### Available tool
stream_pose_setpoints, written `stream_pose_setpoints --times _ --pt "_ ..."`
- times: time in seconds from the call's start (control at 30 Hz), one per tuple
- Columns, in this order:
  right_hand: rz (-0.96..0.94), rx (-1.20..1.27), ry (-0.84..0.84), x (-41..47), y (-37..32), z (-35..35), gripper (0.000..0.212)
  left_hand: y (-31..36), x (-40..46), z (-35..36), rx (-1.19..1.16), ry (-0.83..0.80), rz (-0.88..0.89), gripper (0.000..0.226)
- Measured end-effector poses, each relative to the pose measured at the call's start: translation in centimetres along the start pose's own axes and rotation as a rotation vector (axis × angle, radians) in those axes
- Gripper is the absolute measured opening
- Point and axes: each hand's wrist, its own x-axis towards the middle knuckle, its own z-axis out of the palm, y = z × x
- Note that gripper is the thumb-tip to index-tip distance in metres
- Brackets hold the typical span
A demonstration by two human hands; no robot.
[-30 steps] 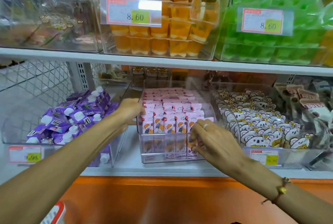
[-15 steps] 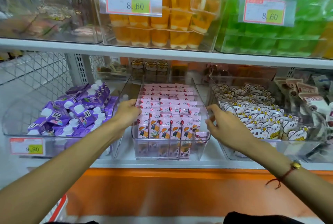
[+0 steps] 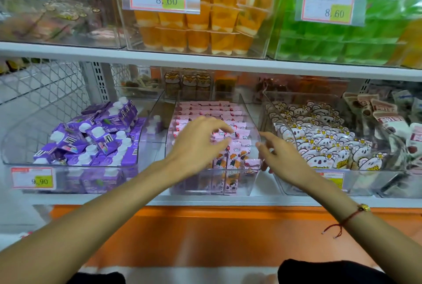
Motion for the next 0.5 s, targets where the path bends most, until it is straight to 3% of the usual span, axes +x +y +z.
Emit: stream_pose_setpoints --times 0.13,0.23,0.37,0.5 --pt "0.018 0.033 0.014 -0.8 0.1 0.2 0.038 1.5 1.8 2.8 0.111 -0.439 0.032 0.04" --pt "0.022 0.059 0.019 -0.8 0.4 0.1 0.036 1.0 2.9 3.8 0.051 -0.581 0.02 0.035" --pt "0.025 0.117 0.014 -0.8 0.8 0.3 0.034 0.0 4.6 3.7 -0.116 -0.561 -0.078 0.022" --pt "0.042 0.156 0.019 -0.7 0.9 0.4 0.032 -0.3 6.0 4.5 0.094 -0.218 -0.081 0.015"
